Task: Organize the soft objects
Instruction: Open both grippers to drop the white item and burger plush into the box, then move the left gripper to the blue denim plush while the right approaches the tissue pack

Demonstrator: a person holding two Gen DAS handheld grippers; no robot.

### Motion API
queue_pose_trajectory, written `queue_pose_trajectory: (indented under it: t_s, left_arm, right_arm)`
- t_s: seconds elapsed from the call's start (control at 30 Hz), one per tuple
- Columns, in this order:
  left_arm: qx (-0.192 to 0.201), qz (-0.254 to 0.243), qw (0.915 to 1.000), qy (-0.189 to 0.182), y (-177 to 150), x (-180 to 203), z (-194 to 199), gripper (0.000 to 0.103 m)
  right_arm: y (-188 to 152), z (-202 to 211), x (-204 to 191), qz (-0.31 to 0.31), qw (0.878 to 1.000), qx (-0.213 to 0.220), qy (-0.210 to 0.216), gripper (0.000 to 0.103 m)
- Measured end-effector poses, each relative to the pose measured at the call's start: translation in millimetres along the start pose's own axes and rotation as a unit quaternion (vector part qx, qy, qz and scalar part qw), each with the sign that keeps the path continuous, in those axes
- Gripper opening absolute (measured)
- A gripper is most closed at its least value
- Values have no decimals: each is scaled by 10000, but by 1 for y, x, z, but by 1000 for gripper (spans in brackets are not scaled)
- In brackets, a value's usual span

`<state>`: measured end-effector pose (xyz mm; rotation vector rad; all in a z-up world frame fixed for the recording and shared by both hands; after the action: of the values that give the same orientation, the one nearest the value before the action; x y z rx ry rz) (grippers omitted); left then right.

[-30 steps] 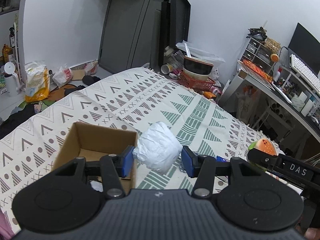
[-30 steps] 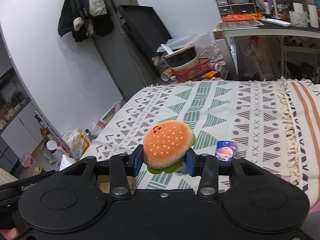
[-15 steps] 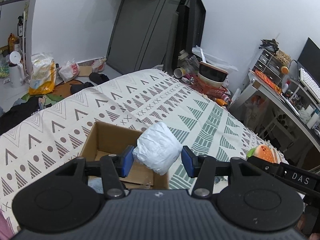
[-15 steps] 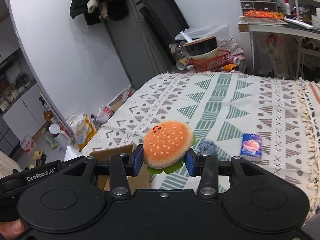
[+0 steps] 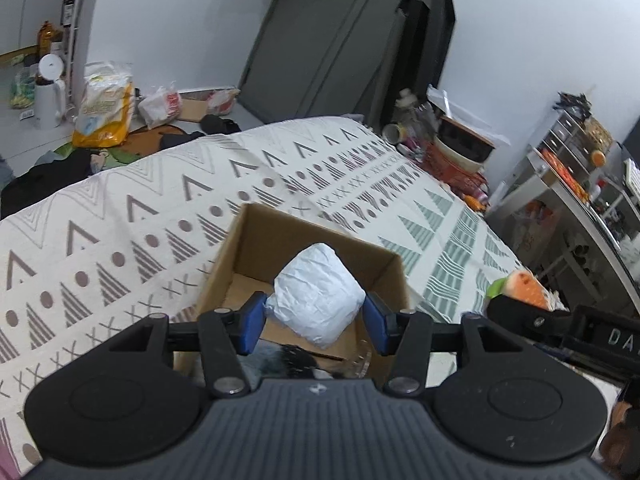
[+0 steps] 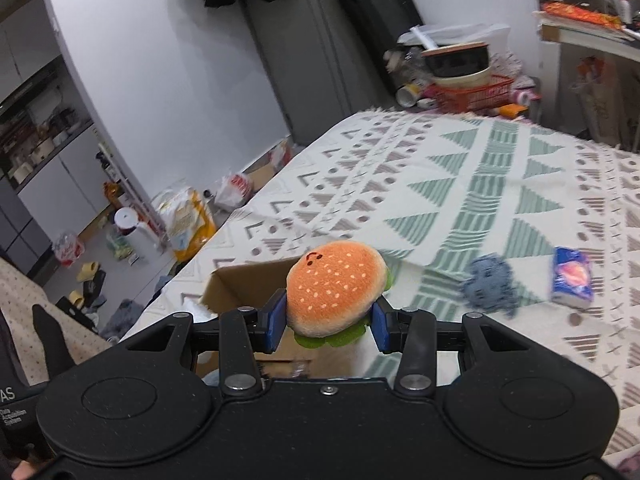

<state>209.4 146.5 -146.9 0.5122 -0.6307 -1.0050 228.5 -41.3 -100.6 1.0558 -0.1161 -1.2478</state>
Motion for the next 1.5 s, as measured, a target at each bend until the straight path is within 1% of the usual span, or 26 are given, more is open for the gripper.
queue_pose_trajectory:
  t_s: [0.13,0.23,0.4,0.47,0.5,0.57,0.6,0.63,0.67,0.87,0.97,1.0,1.07,1.13,1.2,1.33,1.5]
  left_arm:
    - [-123,184,9997,37,2,-11,-3,67]
    - [-26,276,9995,125,3,-18,2,69]
    - [58,434,9987,254,7,-27,9,70]
    - [76,461,9984,327,7,-30,11,70]
    - [75,476,9983,321,7,-31,11,70]
    - [73,514,9982,302,6,-34,12,70]
    - [72,511,9982,295,5,-34,13,70]
    - [74,499,9983,290,5,-34,13,70]
    - [81,484,9984,289,4,-34,14,70]
    - [55,377,9989,285,0,-29,15,70]
    - [82,307,9993,215,1,-25,21,70]
    - [118,283,9994,177,1,-24,23,71]
    - [179,235,9994,180,1,-21,29,82]
    - [289,206,9992,201,1,-17,34,84]
    - [348,127,9991,204,1,-11,37,85]
    - [417,15,9988,261,1,4,41,85]
    - [235,-140,9990,340,-1,24,44,85]
  right_arm:
    - [-6,-17,-15,40,9997,-163,169,42]
    - [-10,-25,-23,11,9992,-260,310,42]
    - [-10,-34,-28,-216,9978,-362,508,43]
    - [-9,-36,-30,-270,9972,-384,579,49]
    - [-9,-38,-31,-316,9967,-410,622,50]
    - [-10,-38,-30,-408,9958,-452,683,59]
    - [-11,-37,-28,-428,9957,-445,692,61]
    - [-12,-35,-27,-427,9958,-430,679,66]
    - [-13,-32,-26,-413,9961,-417,662,69]
    - [-18,-19,-10,-354,9975,-428,439,71]
    - [-17,-9,-2,-321,9981,-404,324,71]
    - [-17,-4,0,-307,9984,-375,304,72]
    - [-15,6,6,-313,9988,-298,238,79]
    - [-13,15,14,-315,9991,-215,197,80]
    - [-11,26,22,-343,9992,-141,148,82]
    - [-8,44,40,-376,9992,-79,96,93]
    - [-11,61,52,-212,9995,-217,-10,95]
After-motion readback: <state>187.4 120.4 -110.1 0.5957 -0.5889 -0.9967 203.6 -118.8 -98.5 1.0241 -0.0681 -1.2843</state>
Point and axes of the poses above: each gripper's, at about its wrist camera, not at the fingertips, and z roughly against the way its jaws point, x to its right, y to its top, the point moved 3 cm from there along -z, roughly the way its jaws point, and after that the axes turned 13 degrees about y, right-handed, at the moved point
